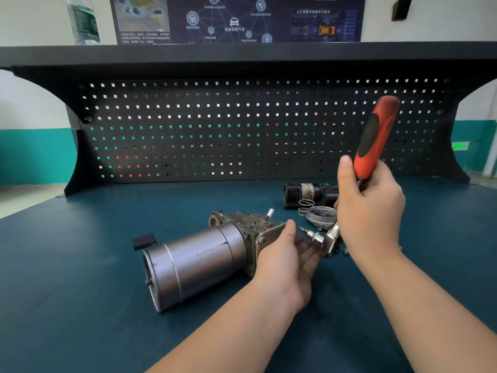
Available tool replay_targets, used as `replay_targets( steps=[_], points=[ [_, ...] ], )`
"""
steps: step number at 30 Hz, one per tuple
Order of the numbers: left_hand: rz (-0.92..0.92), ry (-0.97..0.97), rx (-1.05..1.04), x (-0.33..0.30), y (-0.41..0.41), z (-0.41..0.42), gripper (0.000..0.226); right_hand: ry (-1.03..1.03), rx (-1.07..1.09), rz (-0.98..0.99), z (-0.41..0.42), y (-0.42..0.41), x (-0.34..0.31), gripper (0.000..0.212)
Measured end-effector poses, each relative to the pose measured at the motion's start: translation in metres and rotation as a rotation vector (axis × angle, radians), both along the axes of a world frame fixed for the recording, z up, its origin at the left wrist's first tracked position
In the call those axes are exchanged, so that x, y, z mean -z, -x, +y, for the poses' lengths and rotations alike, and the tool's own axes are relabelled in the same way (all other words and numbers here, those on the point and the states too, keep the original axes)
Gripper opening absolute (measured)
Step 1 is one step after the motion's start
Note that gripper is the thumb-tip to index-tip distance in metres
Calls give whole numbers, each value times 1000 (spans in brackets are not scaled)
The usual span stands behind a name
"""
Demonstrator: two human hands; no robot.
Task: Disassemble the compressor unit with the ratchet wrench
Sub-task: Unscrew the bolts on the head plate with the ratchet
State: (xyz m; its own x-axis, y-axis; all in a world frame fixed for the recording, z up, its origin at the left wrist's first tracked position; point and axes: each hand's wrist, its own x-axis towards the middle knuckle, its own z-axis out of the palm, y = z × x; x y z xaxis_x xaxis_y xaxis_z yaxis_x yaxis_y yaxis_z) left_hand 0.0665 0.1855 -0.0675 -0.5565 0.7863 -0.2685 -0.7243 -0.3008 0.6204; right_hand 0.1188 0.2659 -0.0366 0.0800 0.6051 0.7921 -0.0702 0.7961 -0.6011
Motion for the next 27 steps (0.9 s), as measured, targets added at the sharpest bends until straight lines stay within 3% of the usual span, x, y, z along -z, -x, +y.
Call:
replay_targets(
  steps=[7, 15, 27],
  points=[
    [-107, -40, -86, -2, 0, -1, 15, 41, -31, 13, 0, 0, -2, 36],
    [-39, 26, -119, 0, -16, -6, 19, 71, -29, 68, -1, -3, -9, 37],
    [-6, 38, 21, -2, 0, -5, 28, 154, -87, 122, 7, -13, -19, 40]
  ],
)
